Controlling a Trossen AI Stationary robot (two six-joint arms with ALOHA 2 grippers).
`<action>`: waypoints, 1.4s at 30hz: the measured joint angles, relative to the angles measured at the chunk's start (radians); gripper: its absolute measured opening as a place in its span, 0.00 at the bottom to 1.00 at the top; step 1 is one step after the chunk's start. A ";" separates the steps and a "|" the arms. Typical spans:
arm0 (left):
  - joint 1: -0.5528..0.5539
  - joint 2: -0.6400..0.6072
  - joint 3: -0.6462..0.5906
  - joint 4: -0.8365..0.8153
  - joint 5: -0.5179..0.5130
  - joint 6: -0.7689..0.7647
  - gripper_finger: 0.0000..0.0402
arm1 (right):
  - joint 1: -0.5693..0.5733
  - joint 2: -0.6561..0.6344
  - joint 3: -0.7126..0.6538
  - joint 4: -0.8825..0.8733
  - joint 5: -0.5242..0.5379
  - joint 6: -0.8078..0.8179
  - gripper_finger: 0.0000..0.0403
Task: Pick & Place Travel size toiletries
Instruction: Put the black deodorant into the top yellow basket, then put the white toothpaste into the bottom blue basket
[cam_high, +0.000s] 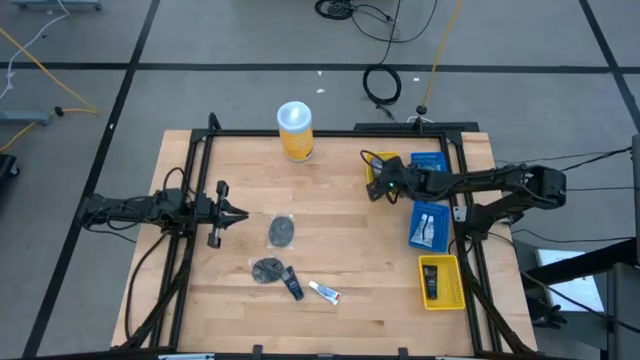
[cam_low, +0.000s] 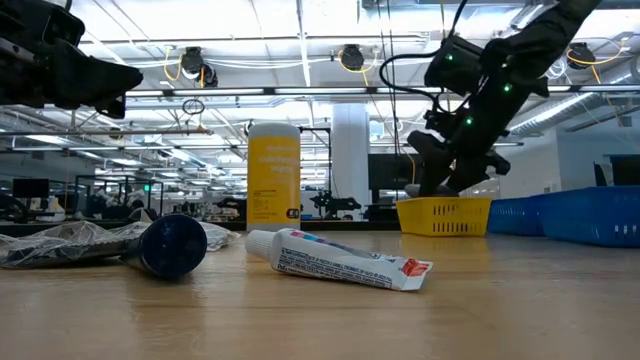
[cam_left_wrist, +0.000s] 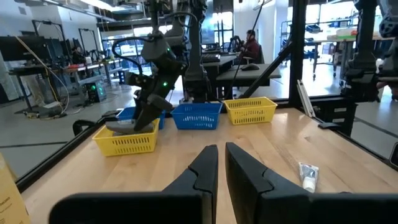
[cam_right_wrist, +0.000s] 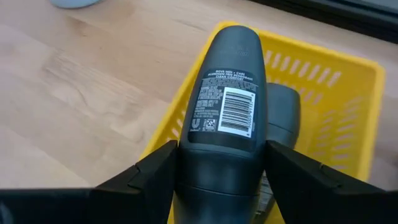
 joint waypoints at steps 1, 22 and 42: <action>0.000 0.000 0.000 -0.001 0.000 0.000 0.08 | 0.000 0.000 -0.004 0.009 -0.002 -0.004 0.55; 0.000 0.000 0.000 0.000 0.000 0.000 0.08 | 0.088 -0.047 -0.015 0.386 -0.015 -0.312 0.65; 0.000 0.000 0.000 -0.001 0.000 0.000 0.08 | 0.592 0.451 -0.006 1.235 -0.474 -0.510 0.63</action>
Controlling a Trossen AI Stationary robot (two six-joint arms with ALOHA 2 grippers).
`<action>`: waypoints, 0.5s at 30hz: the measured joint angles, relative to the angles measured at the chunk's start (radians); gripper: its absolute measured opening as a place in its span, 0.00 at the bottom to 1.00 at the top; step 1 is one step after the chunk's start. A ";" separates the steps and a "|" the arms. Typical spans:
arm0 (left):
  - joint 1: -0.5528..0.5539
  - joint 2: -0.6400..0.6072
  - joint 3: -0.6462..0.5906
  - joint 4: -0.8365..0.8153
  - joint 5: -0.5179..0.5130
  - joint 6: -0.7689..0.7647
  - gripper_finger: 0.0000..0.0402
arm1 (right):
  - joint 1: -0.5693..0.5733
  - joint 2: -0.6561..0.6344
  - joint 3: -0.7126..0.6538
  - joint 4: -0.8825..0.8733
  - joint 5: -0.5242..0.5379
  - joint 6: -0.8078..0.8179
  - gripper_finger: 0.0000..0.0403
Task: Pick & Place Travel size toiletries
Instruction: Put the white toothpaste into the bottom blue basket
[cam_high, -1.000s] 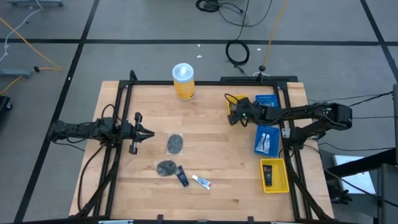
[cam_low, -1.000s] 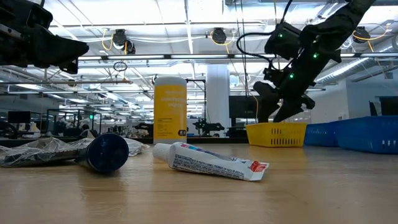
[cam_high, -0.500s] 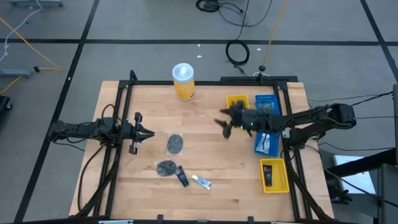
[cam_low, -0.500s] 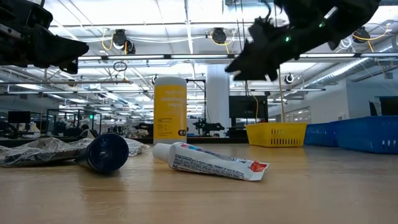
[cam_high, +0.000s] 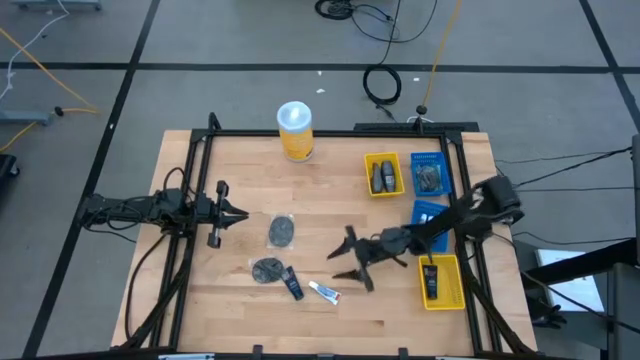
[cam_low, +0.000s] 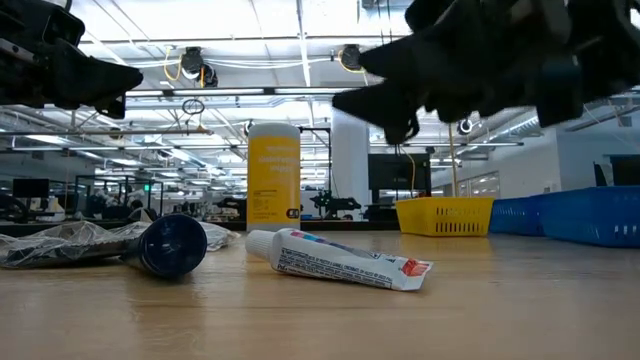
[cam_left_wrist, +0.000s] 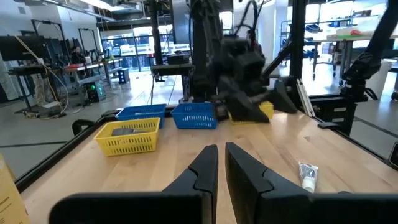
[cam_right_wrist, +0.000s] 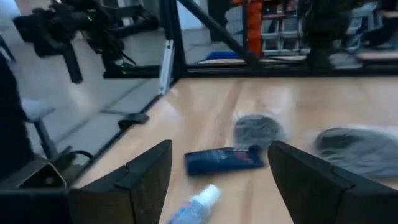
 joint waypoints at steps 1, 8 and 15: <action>0.000 0.000 0.000 0.000 0.000 0.000 0.08 | 0.011 0.039 0.018 0.017 0.001 0.014 0.64; 0.000 0.000 0.000 -0.001 0.000 0.000 0.08 | 0.081 0.165 0.212 -0.338 0.009 0.025 0.72; 0.000 0.000 0.000 -0.001 0.000 0.000 0.08 | 0.121 0.166 0.342 -0.678 0.063 0.009 0.81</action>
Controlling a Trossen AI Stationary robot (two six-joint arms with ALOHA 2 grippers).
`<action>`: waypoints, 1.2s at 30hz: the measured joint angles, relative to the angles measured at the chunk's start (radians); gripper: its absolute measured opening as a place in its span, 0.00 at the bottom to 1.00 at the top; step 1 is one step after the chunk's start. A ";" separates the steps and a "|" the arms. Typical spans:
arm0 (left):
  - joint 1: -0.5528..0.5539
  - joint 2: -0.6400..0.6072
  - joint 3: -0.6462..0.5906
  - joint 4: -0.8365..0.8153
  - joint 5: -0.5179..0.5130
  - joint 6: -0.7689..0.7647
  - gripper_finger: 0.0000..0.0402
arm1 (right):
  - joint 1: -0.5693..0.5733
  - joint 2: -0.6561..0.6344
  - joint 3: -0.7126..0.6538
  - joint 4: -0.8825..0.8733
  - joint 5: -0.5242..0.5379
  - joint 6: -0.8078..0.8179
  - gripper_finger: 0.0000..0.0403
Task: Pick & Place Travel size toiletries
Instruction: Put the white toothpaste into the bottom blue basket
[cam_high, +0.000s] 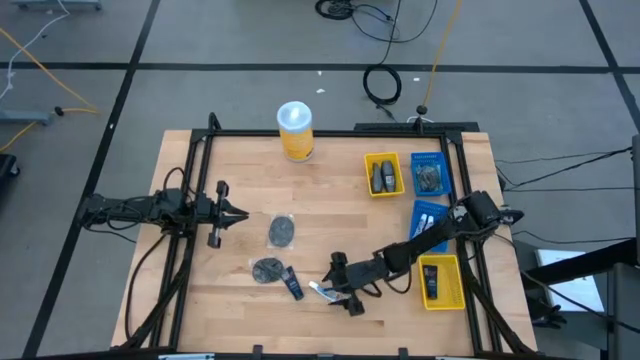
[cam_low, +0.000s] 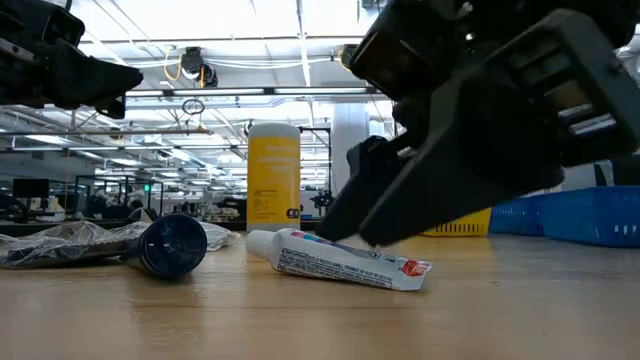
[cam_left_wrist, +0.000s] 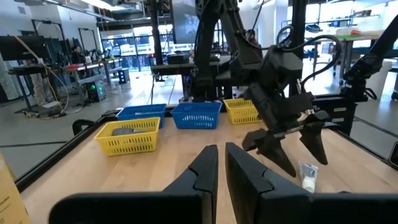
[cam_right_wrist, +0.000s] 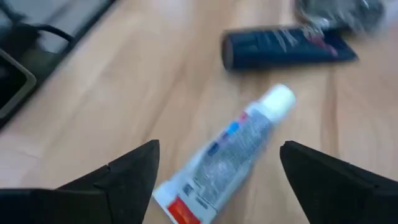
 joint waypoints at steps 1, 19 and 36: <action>0.000 0.000 0.000 0.000 0.000 0.000 0.08 | 0.005 0.000 0.006 -0.009 0.023 0.018 0.81; 0.000 0.000 0.000 0.000 0.000 0.000 0.08 | 0.030 0.084 0.010 0.091 0.126 0.046 0.70; 0.000 0.000 0.000 0.001 0.000 0.000 0.08 | 0.003 0.002 0.009 -0.209 0.186 0.051 0.35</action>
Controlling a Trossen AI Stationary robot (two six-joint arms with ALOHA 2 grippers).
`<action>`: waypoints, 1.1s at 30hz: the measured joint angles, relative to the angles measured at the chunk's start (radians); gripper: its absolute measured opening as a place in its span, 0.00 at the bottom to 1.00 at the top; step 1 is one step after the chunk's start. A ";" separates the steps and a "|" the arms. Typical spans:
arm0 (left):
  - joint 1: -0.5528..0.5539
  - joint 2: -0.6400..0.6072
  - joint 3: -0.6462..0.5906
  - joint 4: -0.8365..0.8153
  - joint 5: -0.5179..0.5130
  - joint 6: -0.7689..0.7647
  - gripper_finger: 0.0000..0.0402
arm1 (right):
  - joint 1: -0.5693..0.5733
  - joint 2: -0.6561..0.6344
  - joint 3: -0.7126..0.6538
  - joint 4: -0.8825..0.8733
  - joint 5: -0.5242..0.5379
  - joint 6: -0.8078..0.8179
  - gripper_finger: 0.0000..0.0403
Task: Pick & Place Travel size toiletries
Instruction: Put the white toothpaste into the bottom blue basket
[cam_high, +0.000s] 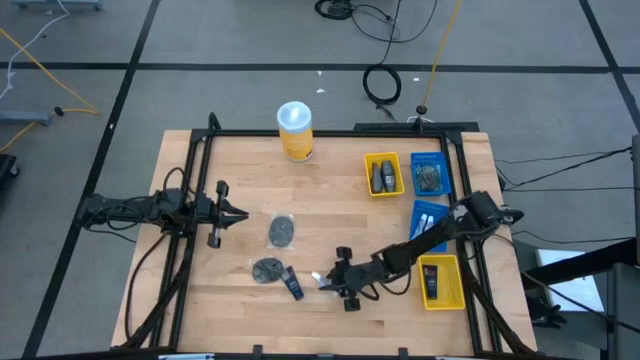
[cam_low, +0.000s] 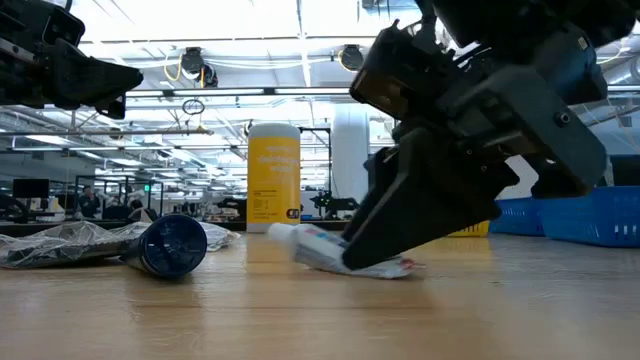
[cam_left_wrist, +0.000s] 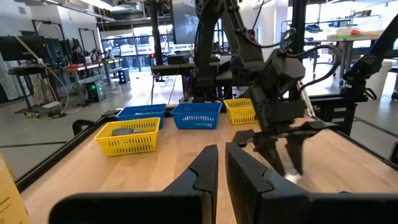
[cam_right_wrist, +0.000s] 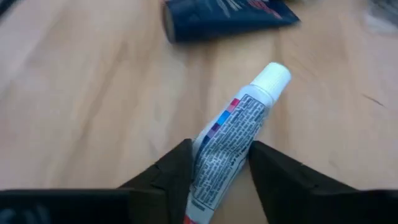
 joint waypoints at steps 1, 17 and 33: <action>0.000 0.000 0.000 0.000 0.000 0.000 0.08 | -0.003 -0.016 0.000 -0.031 0.000 0.000 0.32; 0.000 0.000 0.000 0.000 0.000 0.000 0.08 | -0.023 -0.407 -0.005 -0.531 0.001 0.175 0.05; 0.000 0.000 0.000 0.000 0.000 0.000 0.08 | -0.029 -0.774 -0.035 -1.629 0.000 1.267 0.04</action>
